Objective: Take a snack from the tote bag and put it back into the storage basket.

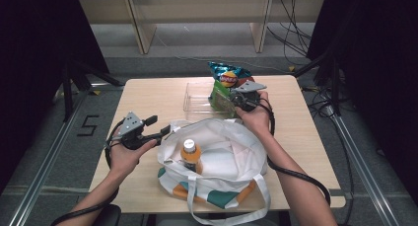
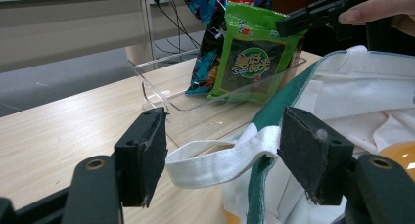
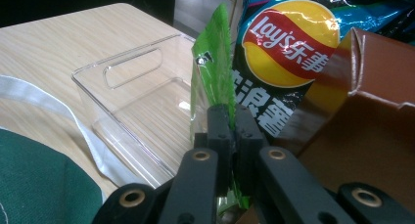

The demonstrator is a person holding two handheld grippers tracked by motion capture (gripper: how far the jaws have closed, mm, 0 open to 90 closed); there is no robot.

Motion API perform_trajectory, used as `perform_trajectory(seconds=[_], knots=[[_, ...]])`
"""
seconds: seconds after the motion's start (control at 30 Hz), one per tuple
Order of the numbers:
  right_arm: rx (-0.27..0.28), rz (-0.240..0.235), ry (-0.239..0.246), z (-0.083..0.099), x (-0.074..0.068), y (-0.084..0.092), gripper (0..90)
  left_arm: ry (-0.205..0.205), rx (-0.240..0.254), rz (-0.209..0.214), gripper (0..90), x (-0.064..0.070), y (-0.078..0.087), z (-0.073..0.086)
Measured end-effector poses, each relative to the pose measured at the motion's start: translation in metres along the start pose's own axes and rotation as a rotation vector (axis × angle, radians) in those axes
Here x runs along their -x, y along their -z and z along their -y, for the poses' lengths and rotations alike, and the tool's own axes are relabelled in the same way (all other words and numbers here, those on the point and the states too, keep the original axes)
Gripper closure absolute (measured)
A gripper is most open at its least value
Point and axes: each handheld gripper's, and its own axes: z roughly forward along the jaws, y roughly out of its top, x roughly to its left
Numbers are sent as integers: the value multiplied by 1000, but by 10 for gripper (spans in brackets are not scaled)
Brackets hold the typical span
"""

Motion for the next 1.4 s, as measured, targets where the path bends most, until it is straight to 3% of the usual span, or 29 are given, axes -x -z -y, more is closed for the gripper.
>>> perform_trajectory(seconds=[0.1,0.3,0.57,0.6,0.7,0.9,0.97,1.03,1.27,1.4], knots=[[4,1,10,0,1,-1,887,0,-1,-1,337,0,0,0],[6,6,-21,1,1,0,865,0,-2,0,337,0,0,0],[12,-1,12,-1,2,1,806,1,-3,2,337,1,-1,0],[3,-6,-18,-1,0,1,803,1,-3,2,337,1,-1,0],[1,-5,-21,-1,-1,1,783,0,-4,2,337,1,-1,0],[1,-11,19,-3,-1,3,738,1,-2,1,337,1,-1,0],[15,3,2,-4,-3,4,727,0,-2,1,337,1,-1,0],[2,-15,-1,-5,-4,6,712,-1,-1,0,337,1,0,0],[33,-9,-19,-8,-8,10,672,0,-2,0,337,1,0,0],[56,-10,2,-12,-9,14,651,-1,-2,0,338,1,0,0]])
